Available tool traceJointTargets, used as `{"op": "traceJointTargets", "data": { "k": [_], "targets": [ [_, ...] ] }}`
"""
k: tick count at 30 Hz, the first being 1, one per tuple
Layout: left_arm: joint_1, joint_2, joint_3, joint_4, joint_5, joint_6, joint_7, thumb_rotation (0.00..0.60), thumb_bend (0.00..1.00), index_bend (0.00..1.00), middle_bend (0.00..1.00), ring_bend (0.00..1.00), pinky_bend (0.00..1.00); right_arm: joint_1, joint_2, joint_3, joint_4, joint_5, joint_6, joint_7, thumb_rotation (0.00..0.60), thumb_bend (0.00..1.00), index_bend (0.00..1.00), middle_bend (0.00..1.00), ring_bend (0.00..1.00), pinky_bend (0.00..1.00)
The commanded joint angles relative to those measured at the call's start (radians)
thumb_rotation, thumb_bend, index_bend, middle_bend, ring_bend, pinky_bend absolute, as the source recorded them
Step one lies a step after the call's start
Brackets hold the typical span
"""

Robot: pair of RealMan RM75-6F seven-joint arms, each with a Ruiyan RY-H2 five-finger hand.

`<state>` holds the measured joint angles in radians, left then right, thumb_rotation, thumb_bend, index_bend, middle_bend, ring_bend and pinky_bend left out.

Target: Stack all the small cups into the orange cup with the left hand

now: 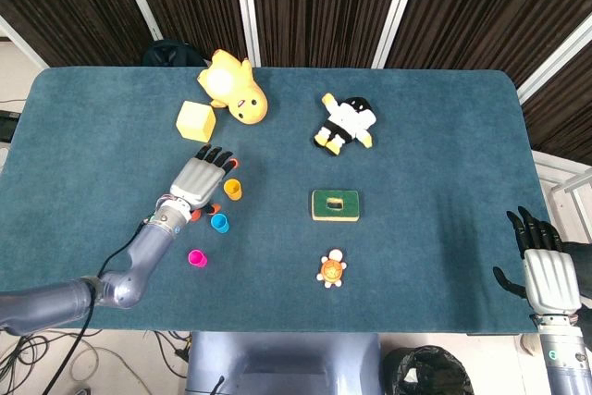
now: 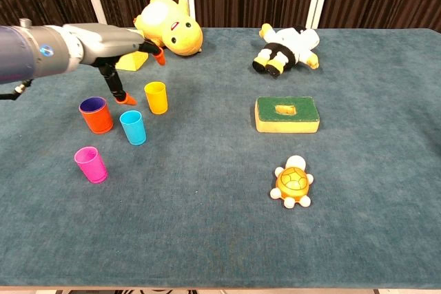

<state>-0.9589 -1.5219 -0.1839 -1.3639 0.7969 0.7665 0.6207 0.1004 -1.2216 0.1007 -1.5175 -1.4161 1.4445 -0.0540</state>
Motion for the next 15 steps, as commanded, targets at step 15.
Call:
{"op": "traceJointTargets", "data": {
  "k": [15],
  "targets": [
    [-0.046,-0.088,0.019,0.082,-0.036,0.043,0.061,0.600,0.24,0.36,0.12,0.00,0.01,-0.002,0.004,0.007,0.002,0.009,0.002,0.015,0.600,0.32,0.07,0.03,0.11,0.11]
  ]
}}
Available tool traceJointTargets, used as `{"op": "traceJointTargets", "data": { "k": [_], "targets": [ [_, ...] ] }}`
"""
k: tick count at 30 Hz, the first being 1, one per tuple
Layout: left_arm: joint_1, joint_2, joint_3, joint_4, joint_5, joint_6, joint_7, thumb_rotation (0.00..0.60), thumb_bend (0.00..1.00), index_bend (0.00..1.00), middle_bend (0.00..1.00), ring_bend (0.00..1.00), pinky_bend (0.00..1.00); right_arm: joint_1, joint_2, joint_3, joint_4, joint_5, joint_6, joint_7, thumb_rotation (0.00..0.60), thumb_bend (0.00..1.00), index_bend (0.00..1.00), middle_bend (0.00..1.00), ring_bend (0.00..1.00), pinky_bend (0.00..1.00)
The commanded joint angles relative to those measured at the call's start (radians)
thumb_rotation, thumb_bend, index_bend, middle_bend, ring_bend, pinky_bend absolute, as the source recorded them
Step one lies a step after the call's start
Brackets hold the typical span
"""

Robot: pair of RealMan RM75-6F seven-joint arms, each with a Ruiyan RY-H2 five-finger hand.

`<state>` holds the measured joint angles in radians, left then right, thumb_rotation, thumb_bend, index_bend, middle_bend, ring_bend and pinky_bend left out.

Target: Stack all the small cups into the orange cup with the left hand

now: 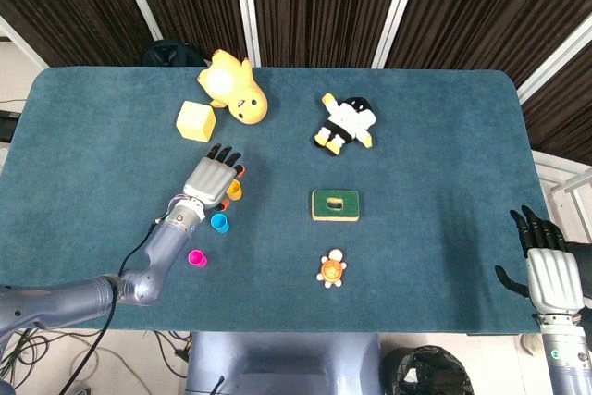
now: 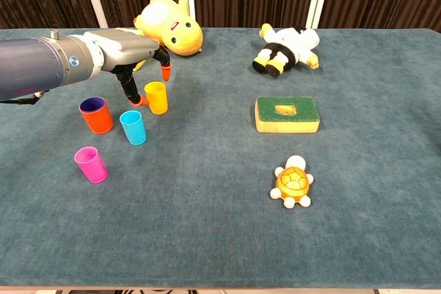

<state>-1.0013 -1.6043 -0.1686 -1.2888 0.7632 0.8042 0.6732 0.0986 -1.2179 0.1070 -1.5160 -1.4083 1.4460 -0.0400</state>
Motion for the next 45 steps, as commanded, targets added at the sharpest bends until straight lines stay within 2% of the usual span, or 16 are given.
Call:
{"op": "traceJointTargets", "data": {
  "k": [1,16,26,30,33,35,40,45],
  "targets": [
    [-0.007,-0.010,0.006,0.013,-0.003,0.008,0.014,0.600,0.25,0.36,0.13,0.00,0.01,-0.001,0.000,0.001,0.000,0.002,0.000,0.001,0.600,0.32,0.07,0.03,0.11,0.11],
    [-0.020,-0.043,0.024,0.045,-0.012,0.025,0.047,0.600,0.30,0.46,0.16,0.00,0.02,-0.002,0.001,0.009,0.004,0.010,0.002,0.014,0.600,0.32,0.07,0.03,0.11,0.11],
    [-0.018,0.010,0.002,-0.023,0.008,0.064,0.035,0.600,0.32,0.48,0.17,0.00,0.02,-0.001,-0.002,0.007,0.005,0.007,0.002,0.017,0.600,0.32,0.07,0.03,0.11,0.11],
    [-0.001,0.085,-0.021,-0.137,0.041,0.103,0.003,0.600,0.32,0.48,0.17,0.00,0.02,-0.001,-0.003,0.007,0.005,0.006,0.002,0.016,0.600,0.32,0.07,0.03,0.11,0.11],
    [0.020,0.158,-0.013,-0.234,0.077,0.142,0.009,0.600,0.32,0.47,0.15,0.00,0.02,-0.001,-0.003,0.009,0.004,0.007,0.005,0.017,0.600,0.32,0.07,0.03,0.11,0.11],
    [0.052,0.242,0.004,-0.346,0.103,0.195,0.031,0.600,0.31,0.47,0.15,0.00,0.02,-0.002,-0.005,0.008,0.002,0.007,0.004,0.013,0.600,0.32,0.07,0.03,0.11,0.11],
    [0.113,0.385,0.052,-0.516,0.130,0.249,0.048,0.600,0.31,0.47,0.14,0.00,0.02,-0.001,-0.006,0.002,-0.005,0.006,-0.001,0.000,0.600,0.32,0.07,0.03,0.11,0.11],
    [0.151,0.450,0.091,-0.557,0.155,0.258,0.033,0.600,0.31,0.47,0.14,0.00,0.02,-0.001,-0.007,0.000,-0.010,0.002,0.000,-0.007,0.600,0.32,0.07,0.03,0.11,0.11]
  ]
}}
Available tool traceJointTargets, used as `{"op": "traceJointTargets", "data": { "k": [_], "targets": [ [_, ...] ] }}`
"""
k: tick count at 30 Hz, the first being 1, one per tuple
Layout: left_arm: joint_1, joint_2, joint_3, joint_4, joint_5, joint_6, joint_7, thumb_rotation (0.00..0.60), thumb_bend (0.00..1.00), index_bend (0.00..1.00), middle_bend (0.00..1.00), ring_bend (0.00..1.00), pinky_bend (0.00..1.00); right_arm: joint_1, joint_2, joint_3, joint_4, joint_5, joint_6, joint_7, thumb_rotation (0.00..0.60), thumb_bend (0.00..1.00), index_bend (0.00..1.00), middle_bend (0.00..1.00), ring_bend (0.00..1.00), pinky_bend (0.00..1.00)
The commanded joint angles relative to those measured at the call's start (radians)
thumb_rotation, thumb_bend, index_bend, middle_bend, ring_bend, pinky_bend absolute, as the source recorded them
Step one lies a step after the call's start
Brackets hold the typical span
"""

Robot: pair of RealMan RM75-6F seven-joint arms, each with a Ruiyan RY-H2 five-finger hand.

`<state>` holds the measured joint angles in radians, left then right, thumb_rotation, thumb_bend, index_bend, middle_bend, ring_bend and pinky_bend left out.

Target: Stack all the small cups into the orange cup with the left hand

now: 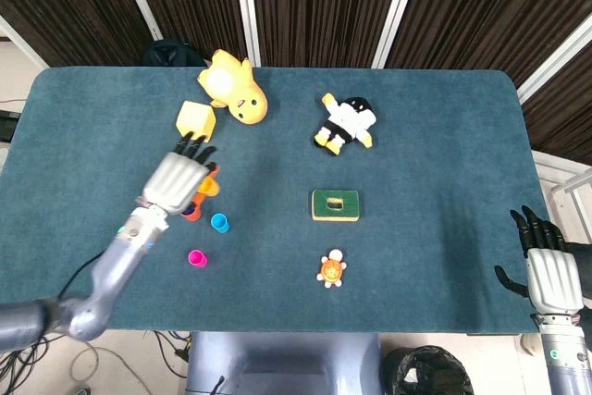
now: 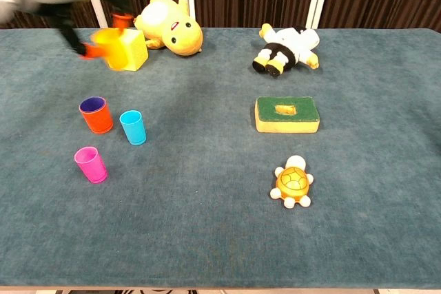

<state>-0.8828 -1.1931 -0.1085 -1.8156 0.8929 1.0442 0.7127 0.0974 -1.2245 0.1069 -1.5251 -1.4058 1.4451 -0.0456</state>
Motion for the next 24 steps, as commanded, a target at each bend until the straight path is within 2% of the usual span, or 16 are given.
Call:
{"op": "traceJointTargets", "data": {
  "k": [1,9,24],
  "targets": [
    [0.041,0.048,0.041,-0.033,0.035,0.015,-0.015,0.600,0.31,0.47,0.14,0.00,0.02,0.000,-0.001,0.000,-0.002,-0.002,0.001,-0.004,0.600,0.32,0.07,0.03,0.11,0.11],
    [0.075,0.052,0.079,0.012,0.086,0.002,-0.059,0.600,0.31,0.47,0.14,0.00,0.02,-0.001,-0.002,0.002,0.002,0.004,0.001,-0.004,0.600,0.32,0.07,0.03,0.11,0.11],
    [0.090,-0.075,0.096,0.184,0.133,-0.057,-0.129,0.600,0.31,0.47,0.15,0.00,0.02,0.000,-0.007,0.005,0.010,0.008,0.000,-0.002,0.600,0.32,0.07,0.03,0.11,0.11]
  ]
}}
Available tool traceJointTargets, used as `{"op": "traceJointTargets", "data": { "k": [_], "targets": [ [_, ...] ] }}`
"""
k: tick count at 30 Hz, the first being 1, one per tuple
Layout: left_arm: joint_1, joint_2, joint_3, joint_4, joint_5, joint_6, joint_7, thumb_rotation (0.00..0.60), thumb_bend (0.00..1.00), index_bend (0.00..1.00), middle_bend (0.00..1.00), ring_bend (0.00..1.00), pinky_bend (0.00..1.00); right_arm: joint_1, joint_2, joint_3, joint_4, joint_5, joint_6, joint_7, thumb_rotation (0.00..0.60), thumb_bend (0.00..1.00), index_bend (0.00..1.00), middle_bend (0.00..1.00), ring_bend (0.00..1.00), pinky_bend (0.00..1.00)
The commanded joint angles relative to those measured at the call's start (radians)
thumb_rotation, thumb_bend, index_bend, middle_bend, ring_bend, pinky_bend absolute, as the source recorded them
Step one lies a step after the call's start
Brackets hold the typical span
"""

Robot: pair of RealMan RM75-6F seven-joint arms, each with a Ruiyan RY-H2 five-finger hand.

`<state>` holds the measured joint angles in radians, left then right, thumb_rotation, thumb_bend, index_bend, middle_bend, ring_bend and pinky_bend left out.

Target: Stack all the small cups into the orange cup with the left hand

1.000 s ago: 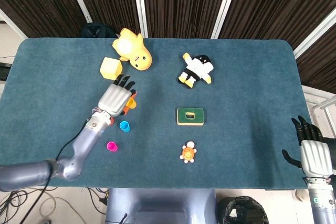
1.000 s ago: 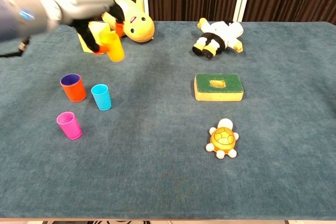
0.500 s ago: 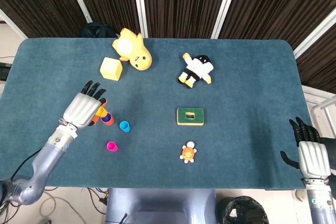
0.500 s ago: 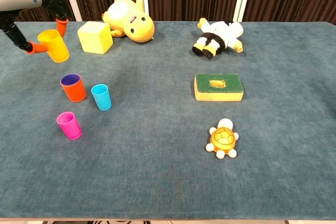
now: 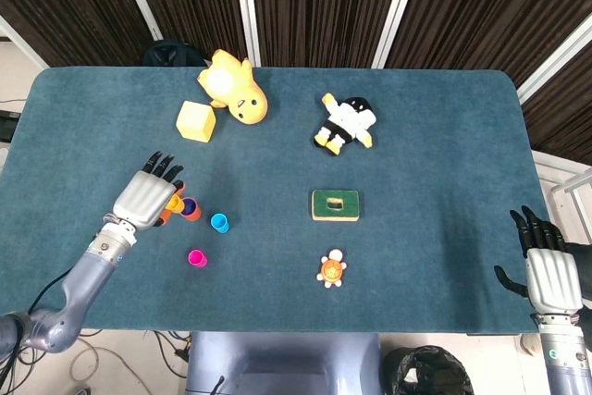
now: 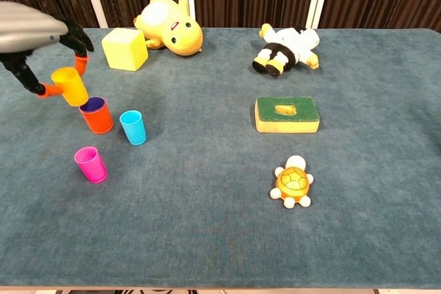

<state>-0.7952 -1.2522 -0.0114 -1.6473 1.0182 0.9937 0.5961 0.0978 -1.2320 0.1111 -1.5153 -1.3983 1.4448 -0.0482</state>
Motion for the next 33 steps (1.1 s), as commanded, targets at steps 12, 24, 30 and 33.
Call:
{"op": "traceJointTargets", "data": {
  "k": [12,24,30,33],
  "targets": [
    [0.002,-0.083,-0.014,0.083,0.056,-0.016,-0.047,0.600,0.31,0.45,0.16,0.00,0.02,0.001,-0.001,0.000,0.004,0.001,-0.004,0.006,0.600,0.32,0.07,0.03,0.11,0.11],
    [-0.012,-0.069,-0.005,0.070,-0.005,-0.073,0.017,0.600,0.26,0.18,0.11,0.00,0.00,0.001,0.000,0.004,0.004,0.007,-0.005,0.009,0.600,0.32,0.07,0.03,0.11,0.11],
    [-0.021,-0.065,-0.032,0.038,-0.027,-0.063,0.018,0.600,0.26,0.21,0.14,0.00,0.00,0.001,-0.001,0.003,0.003,0.006,-0.005,0.006,0.600,0.32,0.07,0.03,0.11,0.11],
    [-0.021,-0.086,-0.049,0.039,-0.003,-0.040,0.000,0.600,0.26,0.25,0.15,0.00,0.00,0.001,-0.001,0.003,0.002,0.005,-0.003,0.005,0.600,0.32,0.07,0.03,0.11,0.11]
  ]
}}
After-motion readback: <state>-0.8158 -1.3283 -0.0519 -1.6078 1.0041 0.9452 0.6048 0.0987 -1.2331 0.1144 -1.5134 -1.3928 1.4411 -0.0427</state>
